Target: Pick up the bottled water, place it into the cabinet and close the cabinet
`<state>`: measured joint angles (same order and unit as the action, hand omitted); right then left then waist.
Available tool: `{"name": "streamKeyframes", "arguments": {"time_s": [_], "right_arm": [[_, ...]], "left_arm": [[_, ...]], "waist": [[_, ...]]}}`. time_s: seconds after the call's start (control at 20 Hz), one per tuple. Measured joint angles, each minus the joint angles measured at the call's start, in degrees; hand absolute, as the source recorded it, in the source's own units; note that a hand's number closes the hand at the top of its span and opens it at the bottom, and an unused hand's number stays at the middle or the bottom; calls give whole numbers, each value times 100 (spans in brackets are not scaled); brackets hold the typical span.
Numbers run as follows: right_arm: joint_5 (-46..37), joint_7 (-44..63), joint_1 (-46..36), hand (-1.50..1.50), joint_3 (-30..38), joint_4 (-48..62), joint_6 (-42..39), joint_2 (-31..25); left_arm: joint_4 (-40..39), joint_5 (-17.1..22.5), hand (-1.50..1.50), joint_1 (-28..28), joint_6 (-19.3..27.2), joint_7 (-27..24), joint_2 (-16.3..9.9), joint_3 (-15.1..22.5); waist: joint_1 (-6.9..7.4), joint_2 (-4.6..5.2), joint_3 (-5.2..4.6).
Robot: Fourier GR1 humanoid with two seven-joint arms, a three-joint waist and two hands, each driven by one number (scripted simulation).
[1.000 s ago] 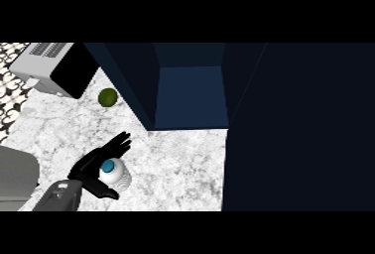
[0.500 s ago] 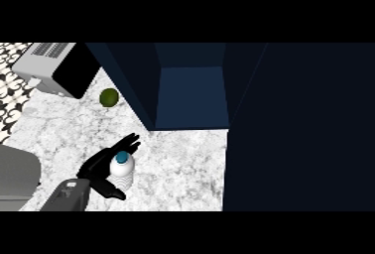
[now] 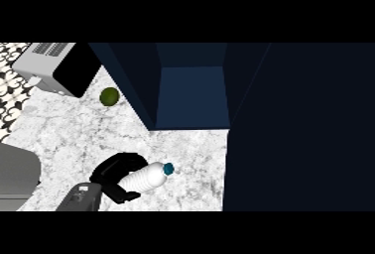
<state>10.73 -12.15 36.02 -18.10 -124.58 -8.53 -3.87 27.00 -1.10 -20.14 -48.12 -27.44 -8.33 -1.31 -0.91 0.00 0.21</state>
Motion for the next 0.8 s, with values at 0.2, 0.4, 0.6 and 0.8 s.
{"name": "streamKeyframes", "arguments": {"time_s": [0.2,0.4,0.6,0.8], "right_arm": [[17,-3,-38,-150,30,-12,2,-23],[-19,-61,55,-150,-13,1,15,-24],[-50,-54,67,-150,-5,-26,66,-11],[-15,-53,10,-150,15,66,37,-36]], "left_arm": [[65,10,150,34,15,-67,5,115],[194,324,150,183,402,-179,102,-123],[238,1026,150,289,1171,-418,-10,-963],[180,1520,150,348,1491,-682,-8,-1498]], "waist": [[-1,7,-15],[32,-6,-16],[133,0,-26],[97,7,-28]]}}
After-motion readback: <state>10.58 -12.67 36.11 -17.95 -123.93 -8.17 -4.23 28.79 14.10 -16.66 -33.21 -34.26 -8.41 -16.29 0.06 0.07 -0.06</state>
